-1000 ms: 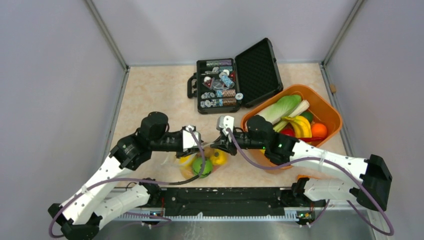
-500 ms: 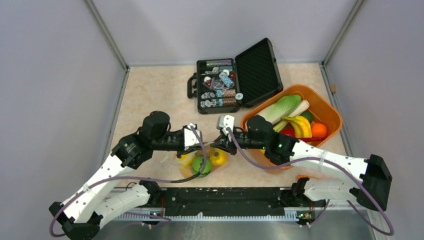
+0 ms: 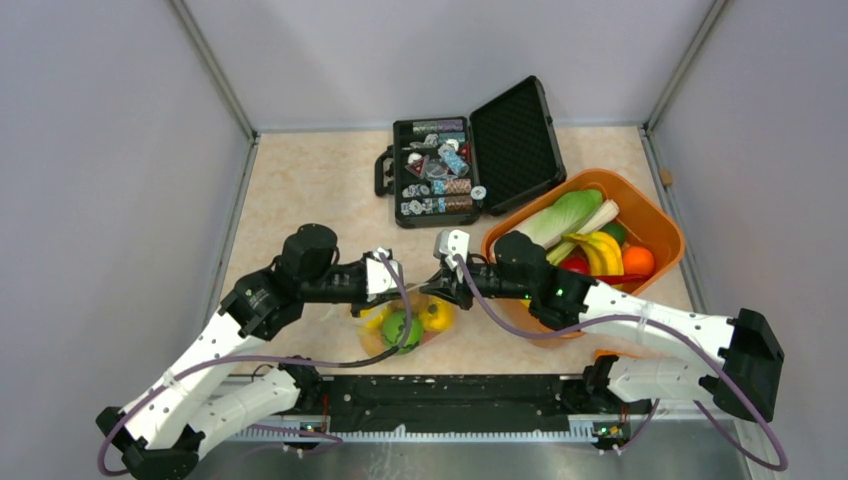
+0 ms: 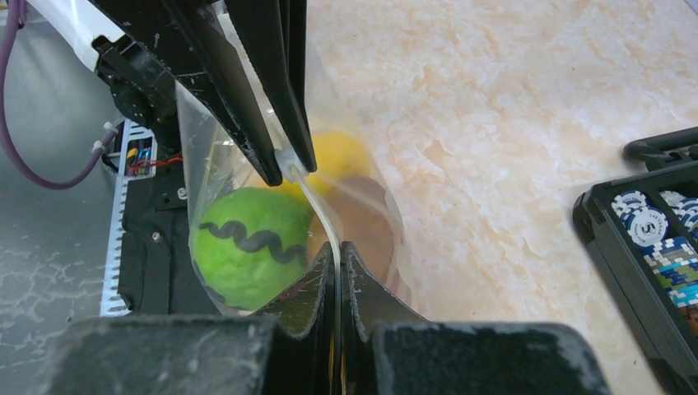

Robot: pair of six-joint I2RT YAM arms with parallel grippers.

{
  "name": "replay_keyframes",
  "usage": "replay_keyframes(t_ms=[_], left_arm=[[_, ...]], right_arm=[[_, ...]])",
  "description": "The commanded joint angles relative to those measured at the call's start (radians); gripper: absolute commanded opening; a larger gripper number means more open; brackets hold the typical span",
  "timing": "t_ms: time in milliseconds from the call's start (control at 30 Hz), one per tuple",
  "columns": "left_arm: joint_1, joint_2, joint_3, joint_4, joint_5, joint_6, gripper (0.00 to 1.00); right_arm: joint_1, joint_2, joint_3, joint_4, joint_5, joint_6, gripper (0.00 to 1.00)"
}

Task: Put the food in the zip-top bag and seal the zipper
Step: Zip the zipper food storage bag at the center of the board.

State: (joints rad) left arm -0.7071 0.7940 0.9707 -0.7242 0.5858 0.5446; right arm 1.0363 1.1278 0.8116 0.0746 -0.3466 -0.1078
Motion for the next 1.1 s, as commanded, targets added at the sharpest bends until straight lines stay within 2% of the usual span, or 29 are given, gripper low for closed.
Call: replay_keyframes(t_ms=[0,67,267,333,433,500,933,1067], left_arm=[[0.003,-0.005,0.037,-0.022,0.003,-0.004,0.2],[0.003,-0.002,0.036,-0.023,0.008,-0.003,0.25],[0.003,0.001,0.031,0.002,0.005,-0.017,0.26],[0.002,0.004,0.03,0.01,0.005,-0.022,0.23],[0.003,0.011,0.027,0.015,-0.023,-0.027,0.06],[0.003,0.015,0.029,0.001,-0.034,-0.018,0.0],[0.003,-0.067,0.022,-0.066,-0.138,0.017,0.0],[0.003,-0.067,0.023,-0.072,-0.129,0.018,0.0]], right_arm=[[-0.004,-0.014,0.003,0.059,0.02,0.013,0.0],[-0.003,-0.014,0.004,0.06,0.02,0.013,0.0],[-0.003,-0.012,0.004,0.06,0.021,0.013,0.0],[-0.003,-0.011,0.004,0.06,0.02,0.013,0.0],[-0.004,-0.005,0.006,0.059,0.02,0.01,0.0],[-0.004,-0.005,0.006,0.057,0.022,0.01,0.0],[-0.004,-0.031,-0.012,0.034,0.034,0.016,0.0],[-0.003,-0.031,-0.013,0.048,0.029,0.019,0.0]])
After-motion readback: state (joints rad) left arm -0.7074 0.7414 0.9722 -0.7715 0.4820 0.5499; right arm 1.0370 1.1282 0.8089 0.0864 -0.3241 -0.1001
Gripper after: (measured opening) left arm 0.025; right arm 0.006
